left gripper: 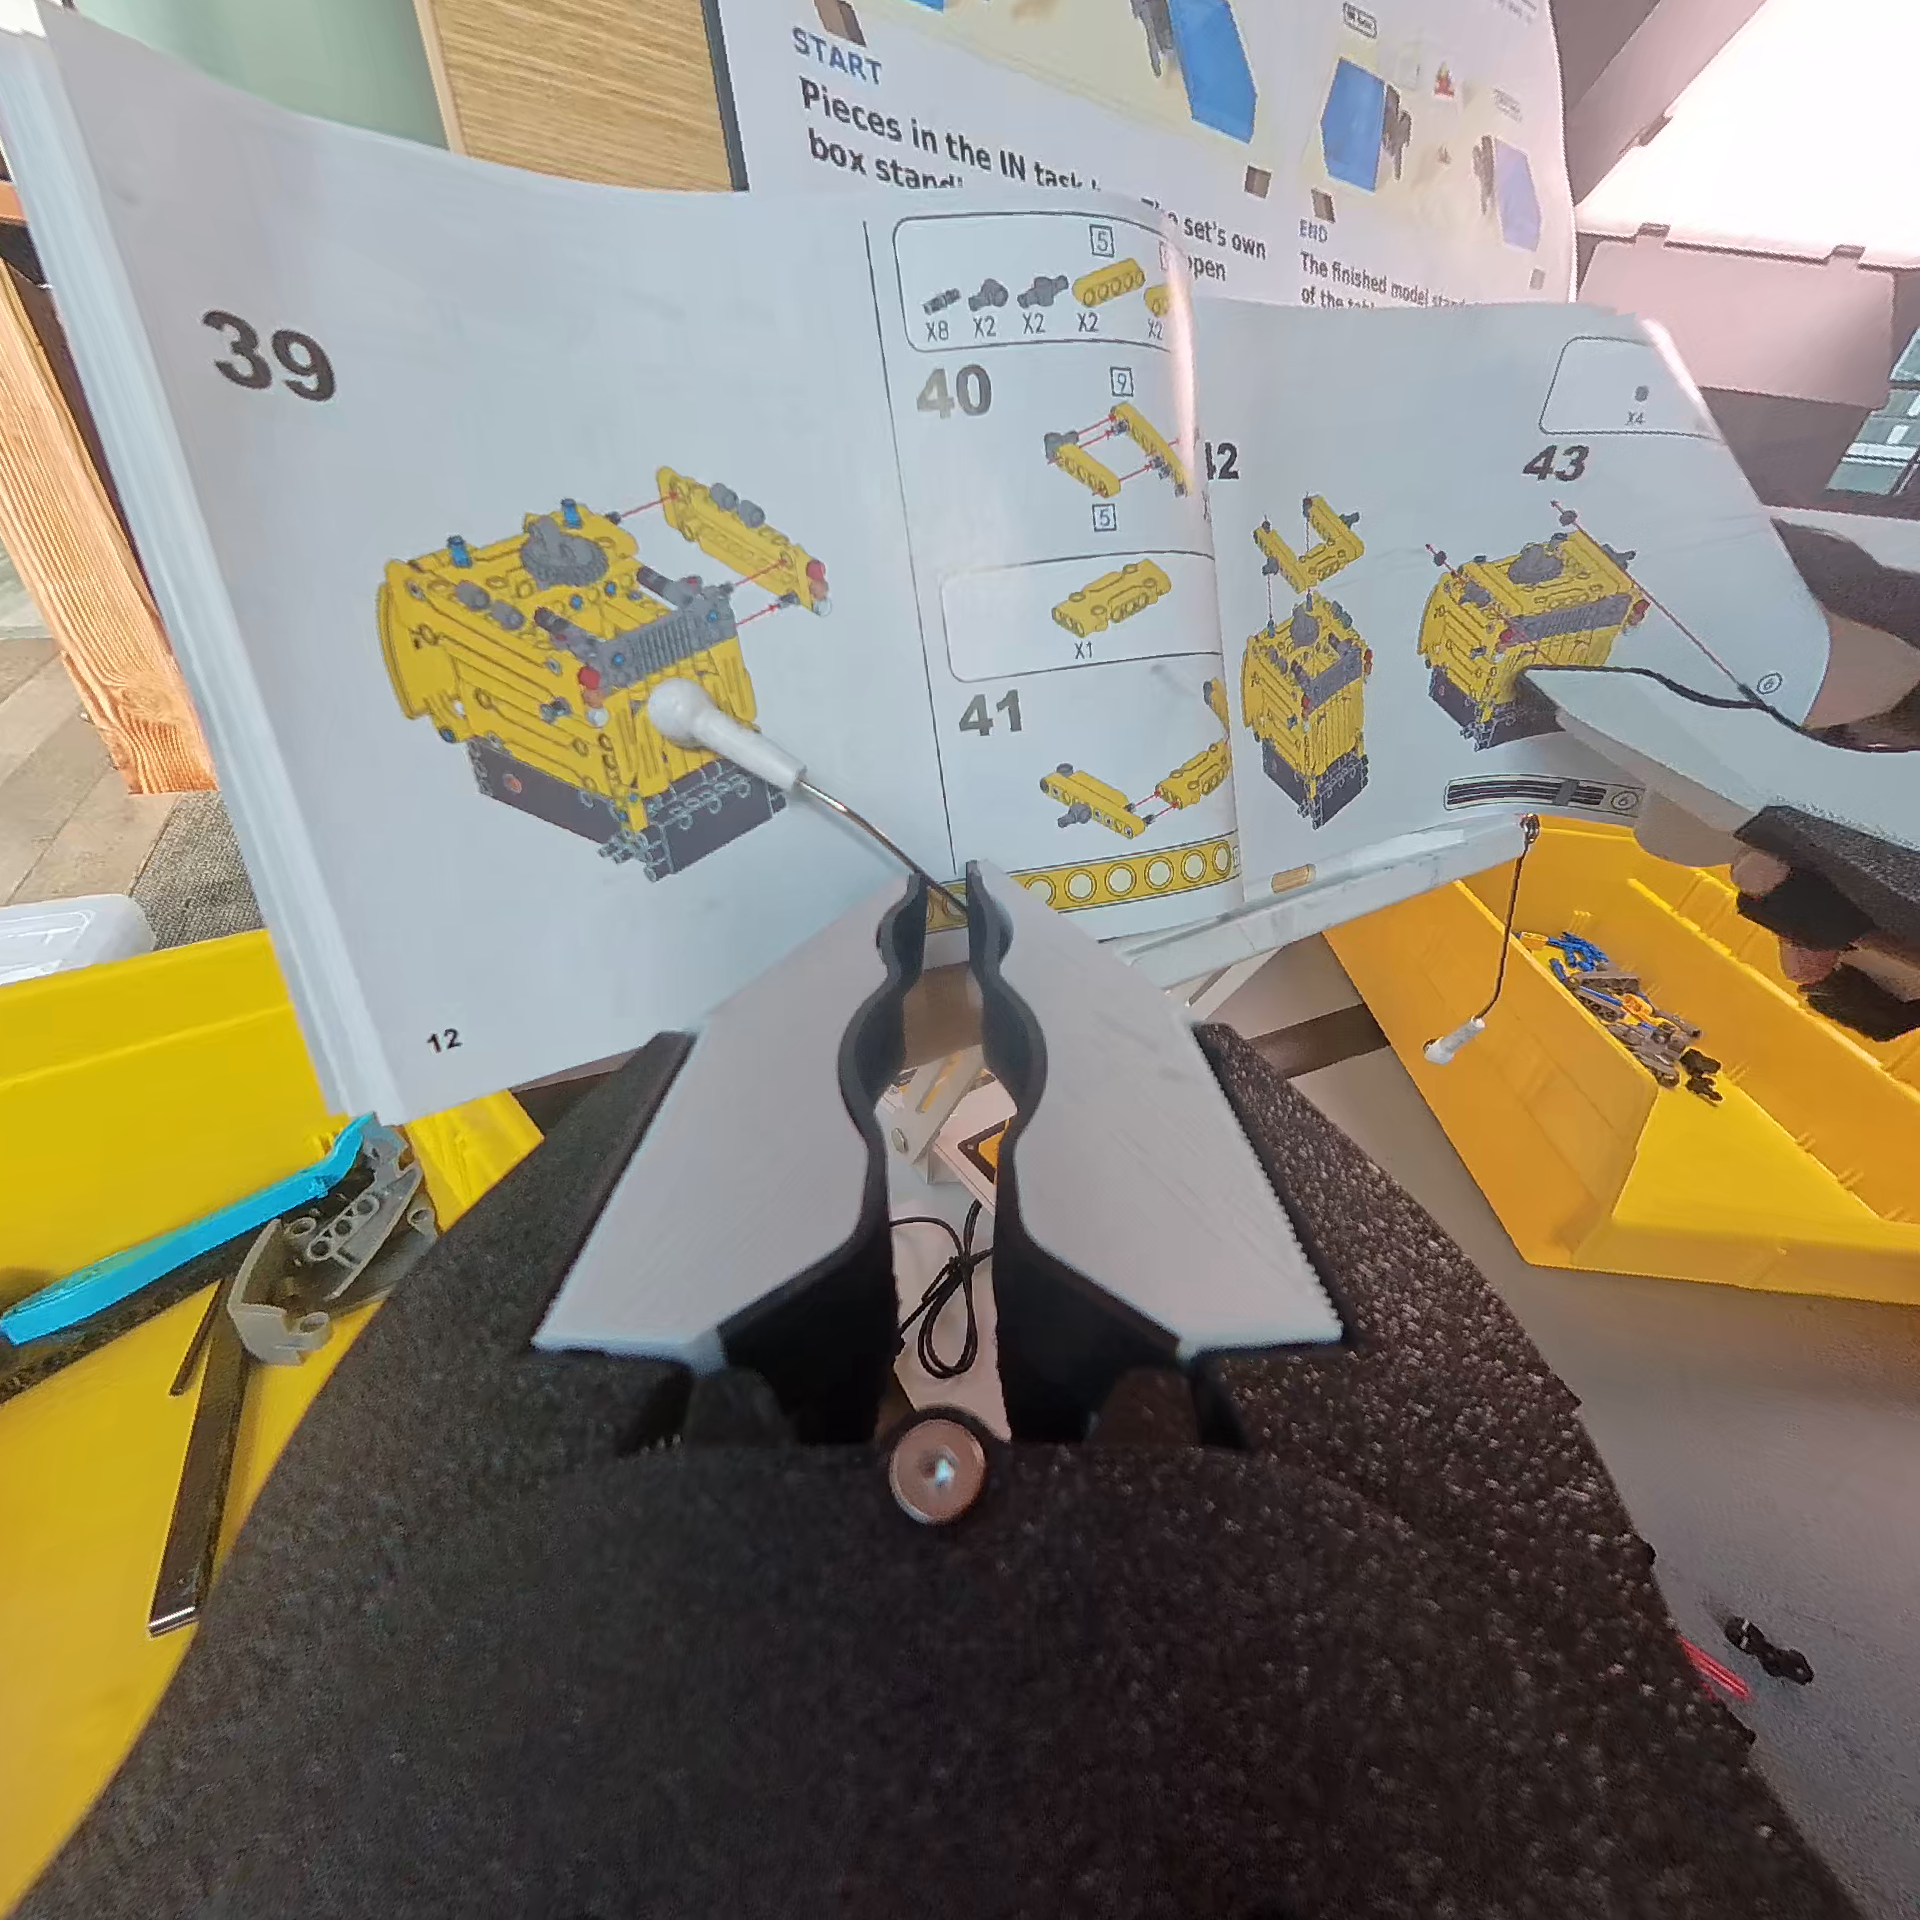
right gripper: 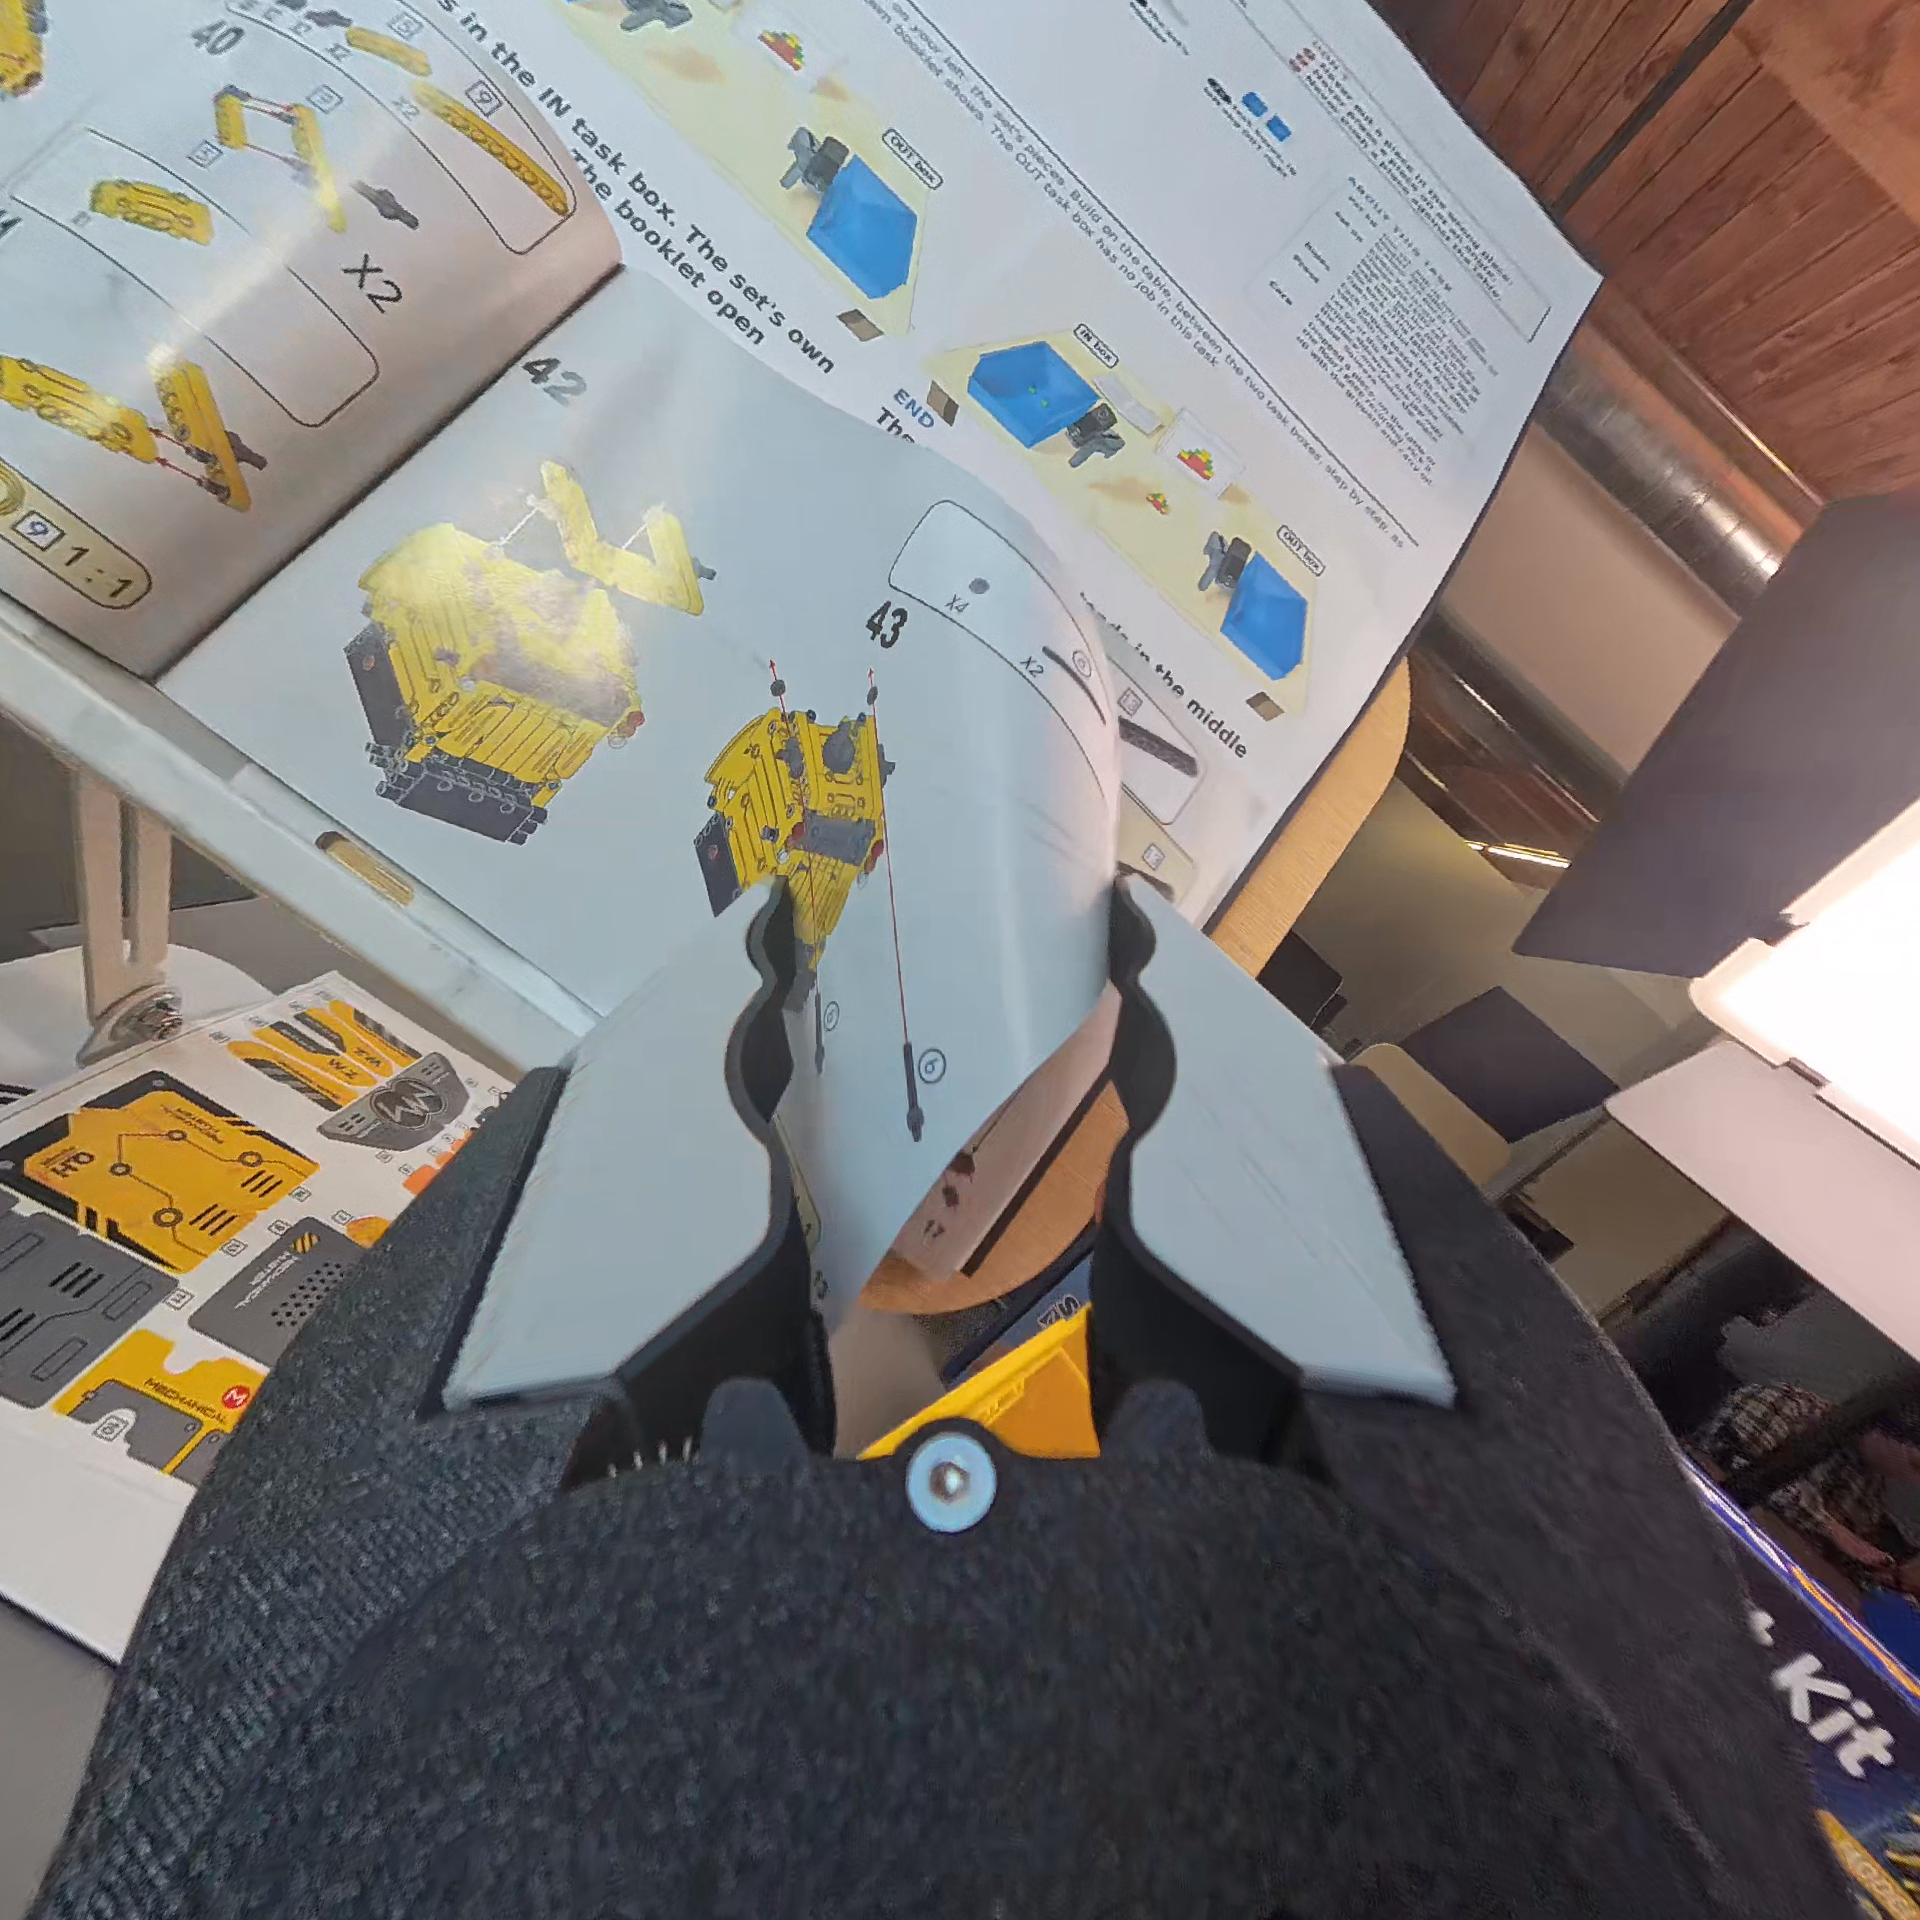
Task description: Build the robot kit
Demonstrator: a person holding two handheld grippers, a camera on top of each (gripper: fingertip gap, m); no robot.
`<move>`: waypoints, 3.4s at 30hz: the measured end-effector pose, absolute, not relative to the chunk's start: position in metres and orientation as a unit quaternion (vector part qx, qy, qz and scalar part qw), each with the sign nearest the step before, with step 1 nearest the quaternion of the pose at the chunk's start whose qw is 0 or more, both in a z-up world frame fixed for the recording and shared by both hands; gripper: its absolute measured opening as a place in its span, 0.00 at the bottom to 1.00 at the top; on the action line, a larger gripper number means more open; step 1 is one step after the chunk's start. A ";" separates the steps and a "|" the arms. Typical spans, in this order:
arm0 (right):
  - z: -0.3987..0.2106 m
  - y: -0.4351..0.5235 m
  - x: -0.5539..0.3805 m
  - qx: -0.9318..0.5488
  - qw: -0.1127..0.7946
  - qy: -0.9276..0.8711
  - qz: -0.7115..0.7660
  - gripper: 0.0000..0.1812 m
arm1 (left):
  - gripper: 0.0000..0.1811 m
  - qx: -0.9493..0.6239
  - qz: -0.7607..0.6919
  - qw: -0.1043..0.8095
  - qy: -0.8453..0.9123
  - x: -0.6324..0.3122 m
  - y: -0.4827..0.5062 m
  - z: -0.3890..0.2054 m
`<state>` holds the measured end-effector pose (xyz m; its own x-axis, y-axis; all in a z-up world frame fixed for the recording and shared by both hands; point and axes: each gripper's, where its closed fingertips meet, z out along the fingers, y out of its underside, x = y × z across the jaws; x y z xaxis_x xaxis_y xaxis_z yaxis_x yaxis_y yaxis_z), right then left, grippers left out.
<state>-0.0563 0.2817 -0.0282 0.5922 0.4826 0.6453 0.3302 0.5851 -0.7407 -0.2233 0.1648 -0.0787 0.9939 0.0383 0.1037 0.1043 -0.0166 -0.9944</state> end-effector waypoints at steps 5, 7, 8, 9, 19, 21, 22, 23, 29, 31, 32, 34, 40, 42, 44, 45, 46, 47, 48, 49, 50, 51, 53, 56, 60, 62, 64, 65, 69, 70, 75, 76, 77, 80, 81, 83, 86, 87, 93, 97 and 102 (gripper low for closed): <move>-0.032 0.277 -0.058 -0.446 0.768 -0.456 0.053 0.25 | 0.04 -0.712 -0.023 0.700 -0.050 -0.223 0.165 -0.079; -0.030 0.276 -0.059 -0.450 0.768 -0.451 0.066 0.26 | 0.04 -0.712 -0.023 0.700 -0.049 -0.223 0.165 -0.079; -0.027 0.275 -0.058 -0.454 0.770 -0.442 0.081 0.26 | 0.04 -0.713 -0.023 0.699 -0.049 -0.223 0.165 -0.079; -0.025 0.273 -0.056 -0.460 0.770 -0.429 0.105 0.28 | 0.04 -0.713 -0.023 0.699 -0.048 -0.223 0.165 -0.079; -0.046 0.259 -0.040 -0.513 0.717 -0.388 0.268 0.22 | 0.04 -0.712 -0.025 0.700 -0.048 -0.223 0.166 -0.079; -0.046 0.256 -0.039 -0.514 0.713 -0.387 0.278 0.19 | 0.04 -0.712 -0.025 0.700 -0.048 -0.222 0.166 -0.079; -0.044 0.255 -0.039 -0.515 0.712 -0.383 0.285 0.18 | 0.04 -0.712 -0.025 0.700 -0.048 -0.222 0.166 -0.079; -0.043 0.255 -0.038 -0.517 0.711 -0.379 0.291 0.17 | 0.04 -0.713 -0.025 0.699 -0.048 -0.222 0.166 -0.079; -0.040 0.237 -0.040 -0.504 0.703 -0.386 0.320 0.00 | 0.06 -0.713 -0.022 0.699 -0.042 -0.221 0.165 -0.078; -0.035 0.220 -0.047 -0.489 0.698 -0.399 0.339 0.00 | 0.18 -0.694 -0.021 0.718 -0.037 -0.222 0.161 -0.069; -0.033 0.211 -0.051 -0.480 0.699 -0.407 0.340 0.00 | 0.19 -0.683 -0.020 0.729 -0.040 -0.226 0.157 -0.062; -0.029 0.193 -0.063 -0.458 0.706 -0.427 0.331 0.00 | 0.23 -0.665 -0.020 0.745 -0.051 -0.234 0.148 -0.048; -0.030 0.142 -0.115 -0.404 0.716 -0.486 0.296 0.00 | 0.18 -0.634 -0.127 0.762 0.035 -0.199 0.124 -0.004; -0.033 0.133 -0.133 -0.397 0.720 -0.498 0.276 0.00 | 0.22 -0.625 -0.240 0.738 0.085 -0.166 0.116 0.004; -0.038 0.127 -0.150 -0.394 0.723 -0.508 0.254 0.00 | 0.23 -0.609 -0.300 0.728 0.093 -0.155 0.111 0.009; -0.040 0.125 -0.157 -0.391 0.725 -0.513 0.242 0.00 | 0.23 -0.609 -0.304 0.727 0.092 -0.156 0.111 0.009; -0.041 0.123 -0.164 -0.387 0.729 -0.517 0.227 0.00 | 0.21 -0.616 -0.296 0.725 0.091 -0.157 0.112 0.006; -0.042 0.122 -0.170 -0.384 0.733 -0.519 0.214 0.00 | 0.18 -0.623 -0.280 0.724 0.090 -0.160 0.114 0.003; -0.043 0.121 -0.176 -0.382 0.735 -0.521 0.205 0.00 | 0.13 -0.632 -0.259 0.726 0.082 -0.166 0.116 0.000; -0.043 0.120 -0.181 -0.382 0.737 -0.521 0.200 0.00 | 0.08 -0.640 -0.235 0.729 0.067 -0.175 0.119 -0.003; -0.045 0.120 -0.186 -0.385 0.737 -0.521 0.195 0.00 | 0.07 -0.645 -0.219 0.730 0.054 -0.183 0.119 -0.004; -0.045 0.120 -0.190 -0.385 0.738 -0.519 0.194 0.00 | 0.06 -0.648 -0.211 0.730 0.045 -0.189 0.119 -0.005; -0.046 0.117 -0.196 -0.385 0.737 -0.519 0.198 0.01 | 0.00 -0.655 -0.192 0.730 0.021 -0.204 0.119 -0.008; -0.049 0.108 -0.198 -0.375 0.735 -0.527 0.203 0.06 | 0.00 -0.663 -0.169 0.730 -0.003 -0.221 0.119 -0.014; -0.055 0.100 -0.188 -0.369 0.730 -0.532 0.219 0.13 | 0.00 -0.666 -0.155 0.729 -0.026 -0.238 0.119 -0.019; -0.054 0.103 -0.180 -0.376 0.728 -0.524 0.231 0.18 | 0.00 -0.666 -0.148 0.730 -0.034 -0.244 0.118 -0.021; -0.051 0.110 -0.171 -0.389 0.725 -0.511 0.249 0.22 | 0.00 -0.668 -0.141 0.730 -0.038 -0.249 0.118 -0.023; -0.050 0.114 -0.167 -0.397 0.722 -0.504 0.257 0.24 | 0.00 -0.668 -0.141 0.729 -0.039 -0.250 0.118 -0.024; -0.049 0.142 -0.154 -0.437 0.713 -0.475 0.273 0.28 | 0.00 -0.672 -0.131 0.728 -0.045 -0.255 0.119 -0.028; -0.050 0.148 -0.152 -0.447 0.709 -0.471 0.275 0.28 | 0.00 -0.673 -0.125 0.727 -0.046 -0.256 0.120 -0.029; -0.063 0.168 -0.149 -0.484 0.686 -0.462 0.284 0.27 | 0.00 -0.668 -0.106 0.734 -0.059 -0.266 0.118 -0.029; -0.065 0.169 -0.149 -0.486 0.684 -0.463 0.286 0.27 | 0.00 -0.667 -0.104 0.735 -0.062 -0.268 0.117 -0.029; -0.068 0.169 -0.150 -0.487 0.681 -0.466 0.287 0.25 | 0.00 -0.666 -0.102 0.736 -0.065 -0.270 0.117 -0.029; -0.073 0.168 -0.152 -0.487 0.679 -0.473 0.281 0.25 | 0.00 -0.662 -0.104 0.739 -0.073 -0.274 0.115 -0.030; -0.074 0.168 -0.152 -0.487 0.678 -0.474 0.279 0.25 | 0.00 -0.660 -0.107 0.740 -0.076 -0.275 0.115 -0.029; -0.077 0.168 -0.154 -0.488 0.676 -0.476 0.278 0.25 | 0.00 -0.658 -0.112 0.741 -0.080 -0.277 0.114 -0.029; -0.077 0.168 -0.154 -0.488 0.677 -0.477 0.276 0.25 | 0.00 -0.657 -0.117 0.741 -0.079 -0.275 0.114 -0.029; -0.077 0.168 -0.153 -0.488 0.678 -0.476 0.276 0.25 | 0.00 -0.656 -0.121 0.741 -0.075 -0.273 0.115 -0.028; -0.057 0.151 -0.151 -0.457 0.685 -0.475 0.309 0.31 | 0.00 -0.637 -0.206 0.743 0.000 -0.224 0.117 -0.012; -0.044 0.136 -0.150 -0.448 0.673 -0.486 0.332 0.47 | 0.00 -0.631 -0.237 0.737 0.054 -0.181 0.120 -0.004; -0.038 0.134 -0.140 -0.469 0.616 -0.483 0.410 0.43 | 0.00 -0.621 -0.279 0.723 0.115 -0.133 0.119 0.002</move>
<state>-0.1405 0.1336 -0.0379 0.1981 0.9574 0.2100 -0.0511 0.2240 -0.9732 -0.1334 0.1193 0.0016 0.8176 -0.5464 0.1815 0.2618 0.0721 -0.9624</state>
